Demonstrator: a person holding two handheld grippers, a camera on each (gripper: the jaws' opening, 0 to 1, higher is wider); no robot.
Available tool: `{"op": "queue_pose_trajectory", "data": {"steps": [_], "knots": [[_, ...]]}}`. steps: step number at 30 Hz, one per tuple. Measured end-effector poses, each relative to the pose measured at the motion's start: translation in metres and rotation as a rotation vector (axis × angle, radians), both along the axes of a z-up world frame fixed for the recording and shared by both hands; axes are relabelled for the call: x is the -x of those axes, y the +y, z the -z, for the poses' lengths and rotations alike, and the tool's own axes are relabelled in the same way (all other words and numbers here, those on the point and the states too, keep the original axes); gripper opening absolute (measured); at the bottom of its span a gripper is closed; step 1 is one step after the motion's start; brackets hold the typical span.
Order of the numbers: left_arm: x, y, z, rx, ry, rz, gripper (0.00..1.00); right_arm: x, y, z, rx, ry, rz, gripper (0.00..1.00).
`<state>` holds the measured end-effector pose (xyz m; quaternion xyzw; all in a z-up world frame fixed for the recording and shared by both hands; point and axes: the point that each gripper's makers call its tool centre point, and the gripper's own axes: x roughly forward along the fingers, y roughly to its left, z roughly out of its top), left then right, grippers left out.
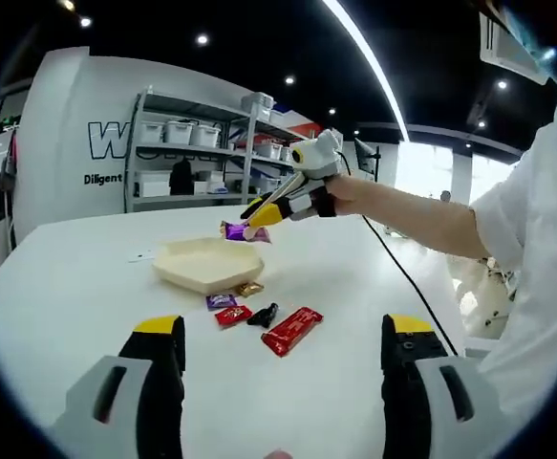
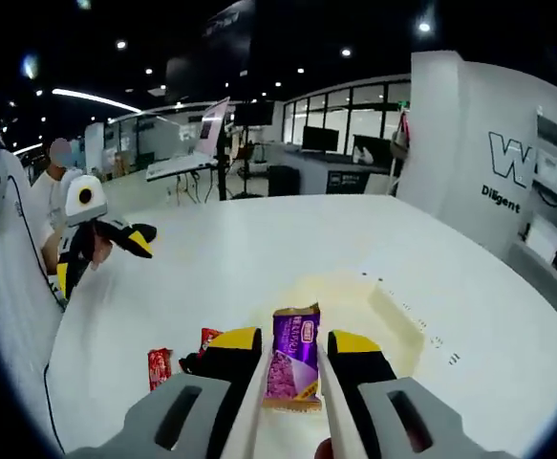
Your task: Place the target food into the container with the food tongs after gripping and lifting it, then release it inside without dropping or visibly crushing the food.
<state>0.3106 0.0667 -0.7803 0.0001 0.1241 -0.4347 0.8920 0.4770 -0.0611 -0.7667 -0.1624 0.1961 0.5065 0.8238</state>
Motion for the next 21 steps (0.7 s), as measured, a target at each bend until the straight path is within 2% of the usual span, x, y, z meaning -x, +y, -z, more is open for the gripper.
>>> {"op": "queue_pose_trajectory", "data": {"steps": [4,7,9,10,16,21], "knots": [[0.0,0.001,0.0,-0.004,0.0,-0.005,0.83,-0.011,0.004,0.001,-0.021,-0.018,-0.049,0.21],[-0.001,0.001,0.0,-0.007,0.002,-0.008,0.83,-0.022,0.005,0.003,-0.03,-0.003,-0.05,0.2],[-0.001,0.0,0.001,-0.009,0.006,-0.008,0.83,-0.029,0.005,0.013,0.014,0.004,-0.049,0.2],[-0.001,0.0,0.002,-0.012,0.006,-0.009,0.83,-0.035,0.005,0.016,0.012,0.016,-0.035,0.2],[-0.002,0.001,0.004,-0.018,0.014,-0.017,0.83,-0.041,0.006,0.024,0.029,0.037,-0.03,0.22],[-0.003,0.001,0.005,-0.016,0.016,-0.019,0.83,-0.032,0.016,0.031,0.048,0.046,-0.054,0.22]]}}
